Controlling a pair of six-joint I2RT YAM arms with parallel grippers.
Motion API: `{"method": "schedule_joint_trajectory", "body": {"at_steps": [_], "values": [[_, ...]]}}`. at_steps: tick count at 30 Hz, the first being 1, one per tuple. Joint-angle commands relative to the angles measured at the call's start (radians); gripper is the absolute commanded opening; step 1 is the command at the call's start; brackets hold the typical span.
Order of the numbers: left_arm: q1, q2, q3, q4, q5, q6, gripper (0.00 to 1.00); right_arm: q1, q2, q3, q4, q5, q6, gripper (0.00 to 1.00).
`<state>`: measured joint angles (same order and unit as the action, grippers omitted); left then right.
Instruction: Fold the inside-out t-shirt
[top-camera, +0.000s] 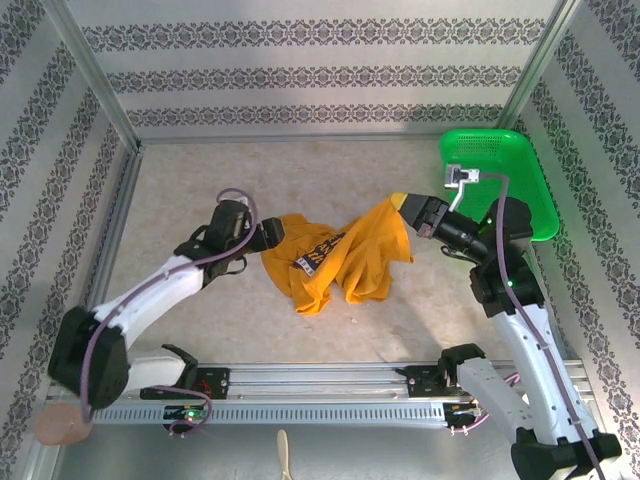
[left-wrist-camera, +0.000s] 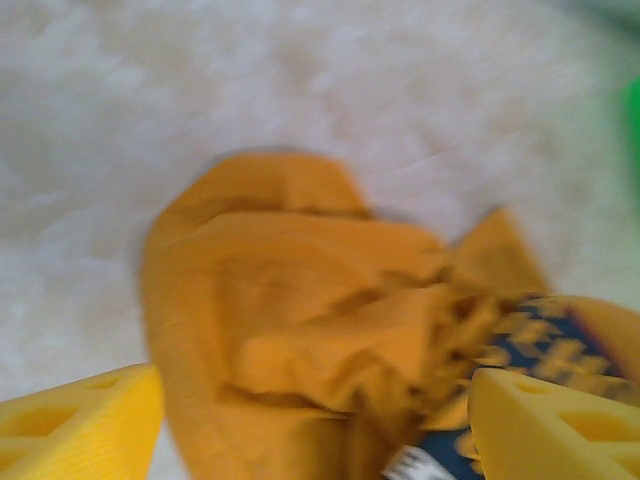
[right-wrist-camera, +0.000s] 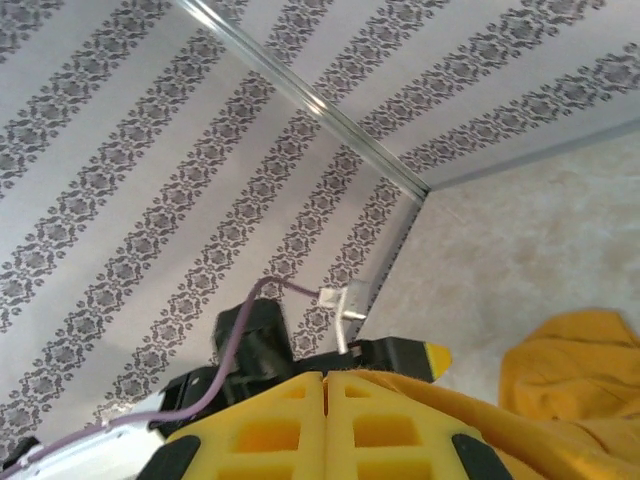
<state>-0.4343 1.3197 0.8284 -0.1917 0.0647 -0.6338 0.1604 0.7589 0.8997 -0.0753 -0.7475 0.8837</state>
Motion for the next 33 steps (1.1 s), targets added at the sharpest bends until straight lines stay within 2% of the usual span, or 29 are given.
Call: {"method": "schedule_joint_trajectory", "body": {"at_steps": [1, 9, 15, 18, 19, 20, 22, 23, 26, 28, 33], "values": [[0.021, 0.127, 0.070, -0.208, -0.063, 0.054, 0.77, -0.024, -0.054, 0.004, -0.070, 0.012, -0.038, 0.00], [0.044, 0.288, 0.126, -0.158, -0.103, 0.043, 0.77, -0.046, -0.082, -0.038, -0.096, 0.011, -0.039, 0.00], [0.057, 0.384, 0.155, -0.110, -0.062, 0.033, 0.74, -0.063, -0.073, -0.030, -0.095, 0.002, -0.040, 0.00], [0.057, 0.425, 0.164, -0.060, -0.021, 0.023, 0.61, -0.075, -0.060, -0.017, -0.093, -0.007, -0.042, 0.00], [0.057, 0.440, 0.166, -0.036, -0.001, 0.019, 0.54, -0.080, -0.052, -0.008, -0.090, -0.009, -0.044, 0.00], [0.056, 0.450, 0.167, -0.015, 0.018, 0.014, 0.43, -0.083, -0.044, -0.001, -0.089, -0.010, -0.043, 0.00], [0.058, 0.470, 0.179, 0.030, 0.052, 0.012, 0.12, -0.096, -0.019, 0.028, -0.076, -0.018, -0.045, 0.00], [0.061, 0.471, 0.198, 0.021, 0.059, 0.022, 0.00, -0.105, -0.005, 0.044, -0.072, -0.019, -0.048, 0.00], [0.099, 0.404, 0.315, -0.089, 0.043, 0.081, 0.00, -0.176, 0.060, 0.139, -0.049, -0.031, -0.038, 0.00], [0.156, 0.316, 0.418, -0.171, 0.048, 0.108, 0.00, -0.248, 0.125, 0.223, -0.007, -0.042, -0.005, 0.00], [0.304, 0.181, 0.767, -0.354, 0.136, 0.135, 0.00, -0.433, 0.244, 0.428, 0.104, -0.056, 0.132, 0.00]]}}
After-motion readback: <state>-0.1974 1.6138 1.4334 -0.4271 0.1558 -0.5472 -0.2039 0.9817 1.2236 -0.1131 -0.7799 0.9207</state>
